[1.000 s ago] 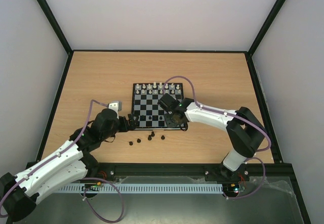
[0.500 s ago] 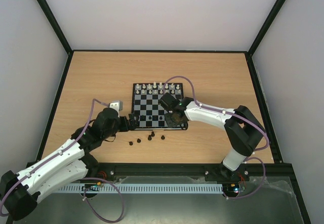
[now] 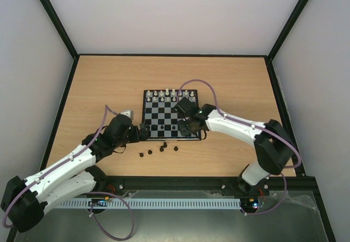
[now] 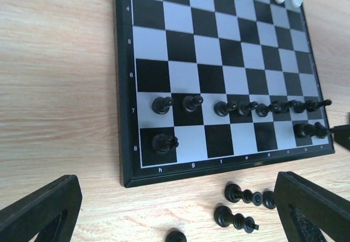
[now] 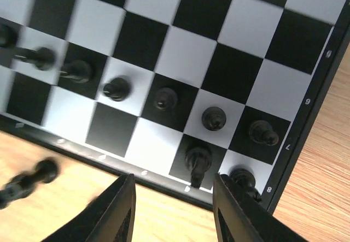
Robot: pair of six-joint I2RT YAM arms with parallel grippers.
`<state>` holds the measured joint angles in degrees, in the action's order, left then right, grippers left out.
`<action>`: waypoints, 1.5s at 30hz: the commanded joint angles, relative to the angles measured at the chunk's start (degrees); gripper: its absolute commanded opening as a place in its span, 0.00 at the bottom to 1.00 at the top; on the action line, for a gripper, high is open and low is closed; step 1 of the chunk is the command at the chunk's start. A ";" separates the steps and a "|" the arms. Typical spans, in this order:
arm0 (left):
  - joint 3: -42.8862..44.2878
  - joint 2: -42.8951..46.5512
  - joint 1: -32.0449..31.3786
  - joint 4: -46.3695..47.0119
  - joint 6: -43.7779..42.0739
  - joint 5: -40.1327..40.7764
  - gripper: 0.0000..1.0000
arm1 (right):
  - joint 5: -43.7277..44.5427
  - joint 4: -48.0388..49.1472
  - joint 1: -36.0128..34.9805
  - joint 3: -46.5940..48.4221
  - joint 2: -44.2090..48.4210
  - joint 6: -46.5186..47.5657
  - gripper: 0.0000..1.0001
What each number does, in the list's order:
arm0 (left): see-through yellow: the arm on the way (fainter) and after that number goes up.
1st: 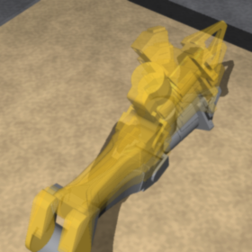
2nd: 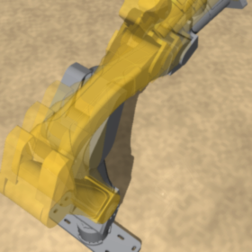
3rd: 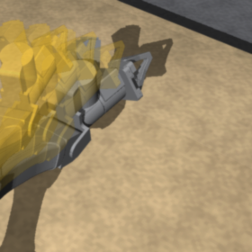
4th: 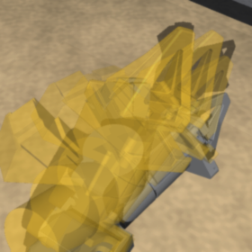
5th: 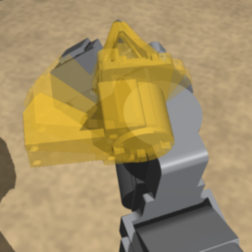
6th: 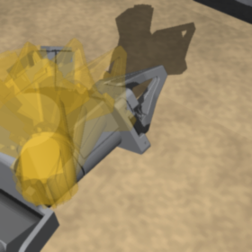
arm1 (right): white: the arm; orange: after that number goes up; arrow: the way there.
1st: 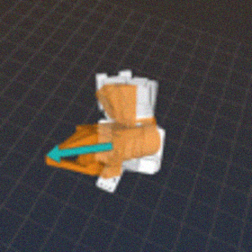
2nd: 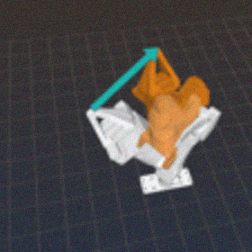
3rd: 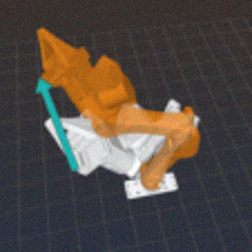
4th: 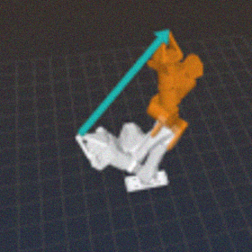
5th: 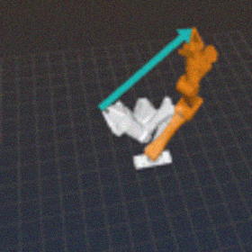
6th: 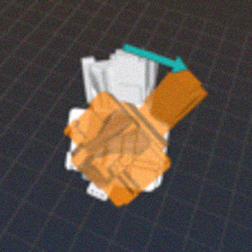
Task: Set up the chess pieces on the board
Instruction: Place the chess piece on the chessboard, then pick up the chess piece at the center of the board.
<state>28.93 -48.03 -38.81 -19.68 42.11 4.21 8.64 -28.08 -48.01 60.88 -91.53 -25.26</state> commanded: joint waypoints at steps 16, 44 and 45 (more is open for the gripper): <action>1.11 -8.47 -6.85 -13.27 12.79 -5.20 0.99 | -7.72 3.47 -5.24 -7.54 17.03 -0.43 0.43; 0.07 -11.81 -12.33 -13.58 17.35 2.21 0.50 | -7.29 3.31 -7.41 -8.81 19.07 -0.76 0.43; 0.79 -12.69 -13.39 -14.00 17.52 2.82 0.50 | -7.40 3.39 -7.46 -8.78 19.10 -0.76 0.43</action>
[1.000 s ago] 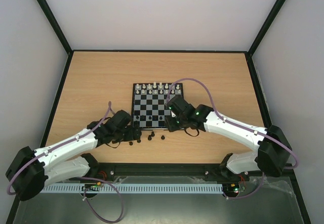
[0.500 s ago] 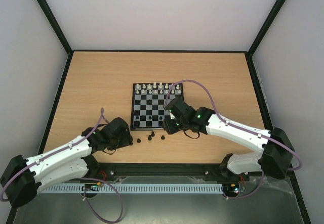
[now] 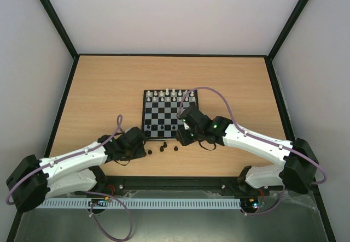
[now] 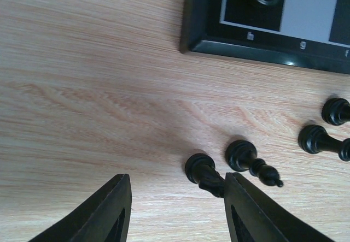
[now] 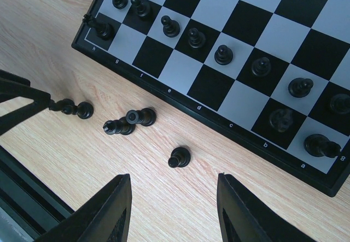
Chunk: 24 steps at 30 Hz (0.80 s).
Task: Set up the chess pieces on the board
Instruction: Pick up the chess piece at the center of the board.
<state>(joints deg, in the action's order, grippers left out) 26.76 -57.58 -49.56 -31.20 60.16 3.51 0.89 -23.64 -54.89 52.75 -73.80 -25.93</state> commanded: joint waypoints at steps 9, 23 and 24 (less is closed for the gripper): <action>4.45 -3.19 -4.15 -5.83 0.31 5.99 0.52 | 0.67 -0.91 -0.61 -0.91 1.23 -0.15 0.43; 5.68 0.08 -5.17 -5.95 -3.64 5.26 0.47 | 0.99 -1.12 -0.63 -0.81 0.46 -0.16 0.43; 5.77 0.11 -5.46 -5.68 -4.33 5.01 0.47 | 1.27 -1.25 -0.65 -0.76 0.41 -0.17 0.43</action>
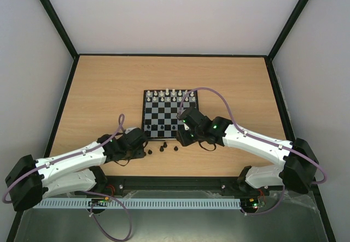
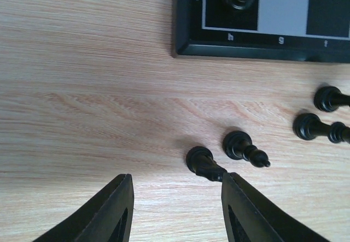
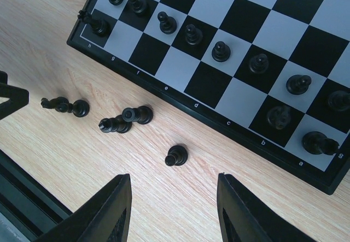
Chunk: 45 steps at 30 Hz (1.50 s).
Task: Set up the chess pieces on the board
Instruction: Pick up the chess piece at the center of the board.
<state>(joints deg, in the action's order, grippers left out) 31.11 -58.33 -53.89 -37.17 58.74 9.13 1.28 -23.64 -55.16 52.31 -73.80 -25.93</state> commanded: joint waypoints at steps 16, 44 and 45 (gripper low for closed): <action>2.34 -5.06 -2.98 2.09 -4.77 0.17 0.50 | 1.28 -1.44 -0.37 -0.55 0.21 -0.26 0.43; 2.74 -11.80 -2.98 4.29 -5.51 0.98 0.30 | 1.32 -1.39 -0.38 -0.87 0.14 -0.30 0.43; 2.79 -11.93 -2.98 4.35 -5.56 1.05 0.28 | 1.31 -1.41 -0.33 -0.88 0.12 -0.34 0.43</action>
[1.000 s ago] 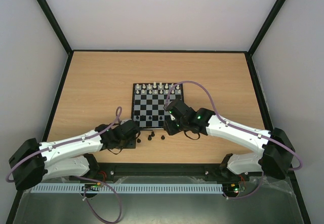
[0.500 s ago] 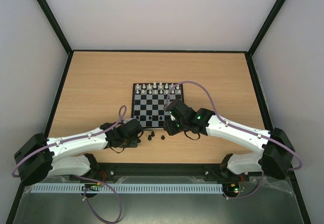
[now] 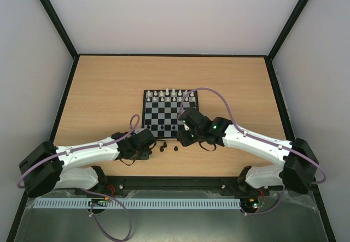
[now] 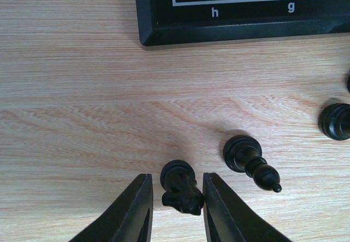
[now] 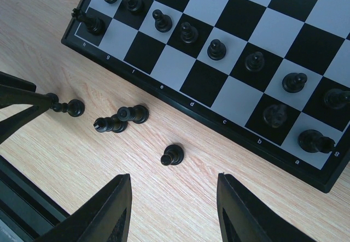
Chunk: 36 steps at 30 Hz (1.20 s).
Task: Set up the chess pieces on the board
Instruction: Pick up the chess piece at the center of the board, then place the chess piece on the chessboard.
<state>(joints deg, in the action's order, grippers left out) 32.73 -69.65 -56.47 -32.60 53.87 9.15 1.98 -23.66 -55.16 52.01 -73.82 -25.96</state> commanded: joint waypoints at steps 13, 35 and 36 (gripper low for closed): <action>5.80 -0.73 -0.33 -4.17 -1.57 3.54 0.21 | 0.45 -1.22 -0.38 -0.69 -0.06 -0.24 0.43; 20.53 -14.97 5.51 -2.05 -13.72 3.06 0.22 | 0.46 -1.21 -0.33 -0.78 0.22 -0.23 0.43; 20.77 -15.63 5.77 -1.81 -14.08 2.99 0.22 | 0.49 -1.21 -0.31 -0.70 0.18 -0.24 0.43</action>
<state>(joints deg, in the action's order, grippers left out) 51.66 -83.29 -51.92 -35.03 42.83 12.38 1.98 -23.66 -55.16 51.86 -73.82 -25.96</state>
